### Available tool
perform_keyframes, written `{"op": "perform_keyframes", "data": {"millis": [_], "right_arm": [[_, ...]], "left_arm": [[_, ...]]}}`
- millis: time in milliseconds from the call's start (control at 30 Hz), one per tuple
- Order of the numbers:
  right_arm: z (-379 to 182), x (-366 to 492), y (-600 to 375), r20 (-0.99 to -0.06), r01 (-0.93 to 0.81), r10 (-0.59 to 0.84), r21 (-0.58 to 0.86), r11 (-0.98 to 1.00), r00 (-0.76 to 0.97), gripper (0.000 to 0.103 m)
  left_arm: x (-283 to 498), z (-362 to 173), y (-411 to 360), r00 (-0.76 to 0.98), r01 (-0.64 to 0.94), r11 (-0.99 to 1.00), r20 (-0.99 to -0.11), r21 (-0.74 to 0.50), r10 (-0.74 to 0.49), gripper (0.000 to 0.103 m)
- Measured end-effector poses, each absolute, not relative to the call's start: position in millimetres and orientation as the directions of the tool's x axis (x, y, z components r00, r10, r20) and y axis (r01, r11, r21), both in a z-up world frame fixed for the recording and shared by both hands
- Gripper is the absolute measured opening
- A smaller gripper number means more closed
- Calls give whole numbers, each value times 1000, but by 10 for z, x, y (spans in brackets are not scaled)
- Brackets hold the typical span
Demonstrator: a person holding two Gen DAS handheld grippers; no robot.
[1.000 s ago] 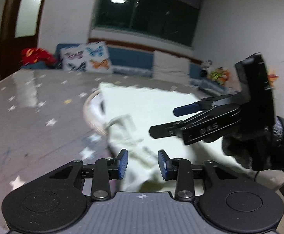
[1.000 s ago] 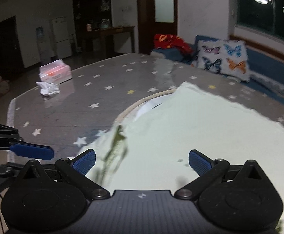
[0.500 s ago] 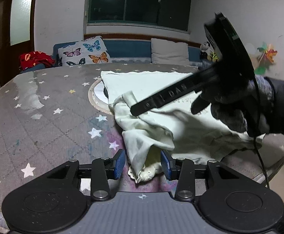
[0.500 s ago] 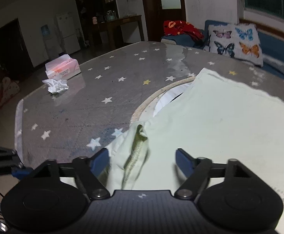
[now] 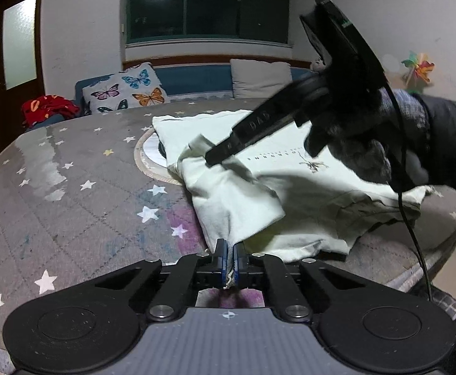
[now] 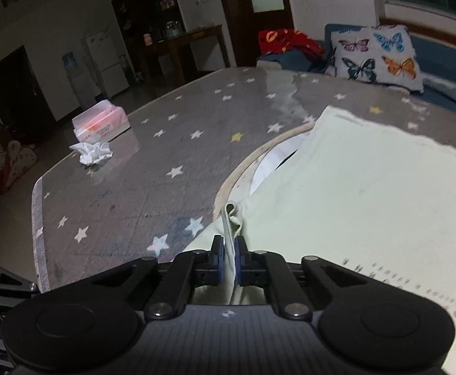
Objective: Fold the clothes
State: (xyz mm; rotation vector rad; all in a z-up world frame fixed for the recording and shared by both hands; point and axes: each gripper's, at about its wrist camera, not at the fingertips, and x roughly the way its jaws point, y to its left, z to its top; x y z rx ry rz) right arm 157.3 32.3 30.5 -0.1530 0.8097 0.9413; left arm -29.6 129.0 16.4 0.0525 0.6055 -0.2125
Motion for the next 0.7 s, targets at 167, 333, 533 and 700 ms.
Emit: {"op": "perform_keyframes", "data": {"millis": [167,333,533,700], "right_arm": [[161,1685,340,-721,-745,615,209,633,319,23],[357,1661,287,-671,-742,617,147,654,411,26],[475,1657,425,-634,-783,660,136,607,402,26],[210,1737,690,-695,-800,617,99,592,371,14]], "left_arm": [[-307,157,1296,795,225,974,-578,0,-184,3],[-309,144,1290,789,240,971,-584,9,-189,3],[-294,142,1285,788,241,971,-584,7,-192,3],[-311,123,1302,787,233,972,-587,-1,-190,3]]}}
